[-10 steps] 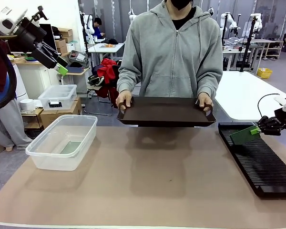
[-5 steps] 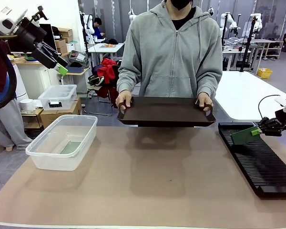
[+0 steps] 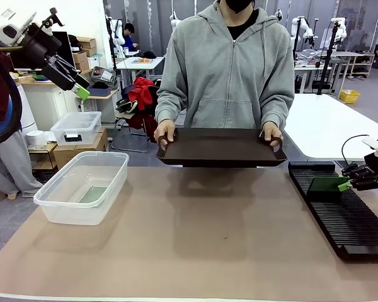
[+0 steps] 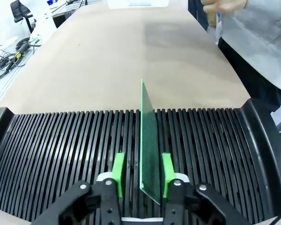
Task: Sort PCBs into racks and boxes based on the side picked up.
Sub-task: If the short side of the Blank PCB is picked up, insert it into the PCB Rack ; if the long side is picked up, place it in the Organizing box.
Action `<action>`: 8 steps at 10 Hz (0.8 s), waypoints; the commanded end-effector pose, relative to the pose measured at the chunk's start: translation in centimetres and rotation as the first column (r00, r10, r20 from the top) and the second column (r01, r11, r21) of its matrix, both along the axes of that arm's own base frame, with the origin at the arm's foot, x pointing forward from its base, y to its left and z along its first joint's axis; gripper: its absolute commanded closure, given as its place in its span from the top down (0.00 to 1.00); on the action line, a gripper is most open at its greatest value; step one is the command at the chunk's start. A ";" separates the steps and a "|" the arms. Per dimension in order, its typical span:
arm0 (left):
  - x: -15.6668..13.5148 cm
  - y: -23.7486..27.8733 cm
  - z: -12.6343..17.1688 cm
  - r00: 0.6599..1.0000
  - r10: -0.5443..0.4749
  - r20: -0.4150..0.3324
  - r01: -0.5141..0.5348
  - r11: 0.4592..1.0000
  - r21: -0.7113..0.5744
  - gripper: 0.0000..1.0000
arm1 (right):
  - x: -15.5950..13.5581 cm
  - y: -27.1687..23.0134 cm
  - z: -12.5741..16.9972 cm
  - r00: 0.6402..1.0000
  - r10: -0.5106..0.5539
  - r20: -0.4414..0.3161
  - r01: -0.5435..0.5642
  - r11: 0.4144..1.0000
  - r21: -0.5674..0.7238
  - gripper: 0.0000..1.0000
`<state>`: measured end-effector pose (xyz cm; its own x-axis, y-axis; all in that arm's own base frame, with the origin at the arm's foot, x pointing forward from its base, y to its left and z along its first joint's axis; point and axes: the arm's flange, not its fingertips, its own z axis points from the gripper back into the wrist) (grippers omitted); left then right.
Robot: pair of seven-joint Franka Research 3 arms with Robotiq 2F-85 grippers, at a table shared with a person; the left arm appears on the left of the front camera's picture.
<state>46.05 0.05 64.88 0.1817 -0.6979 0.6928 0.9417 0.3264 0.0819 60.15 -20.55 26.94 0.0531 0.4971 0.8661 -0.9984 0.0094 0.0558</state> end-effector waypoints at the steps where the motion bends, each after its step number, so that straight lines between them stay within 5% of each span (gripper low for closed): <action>1: 0.0 0.0 -0.1 1.000 0.001 -0.001 -0.001 1.000 0.001 1.00 | 0.5 0.1 0.9 1.000 0.007 0.012 -0.007 1.000 -0.012 0.61; 5: 0.0 0.0 -0.1 1.000 0.001 -0.001 -0.001 1.000 0.001 1.00 | 0.1 -0.7 2.7 0.999 -0.007 0.052 0.009 0.999 -0.041 1.00; 8: 0.0 0.0 -0.1 1.000 0.001 -0.001 -0.001 1.000 0.001 1.00 | -0.3 -1.2 4.6 0.995 -0.019 0.095 0.025 0.997 -0.066 1.00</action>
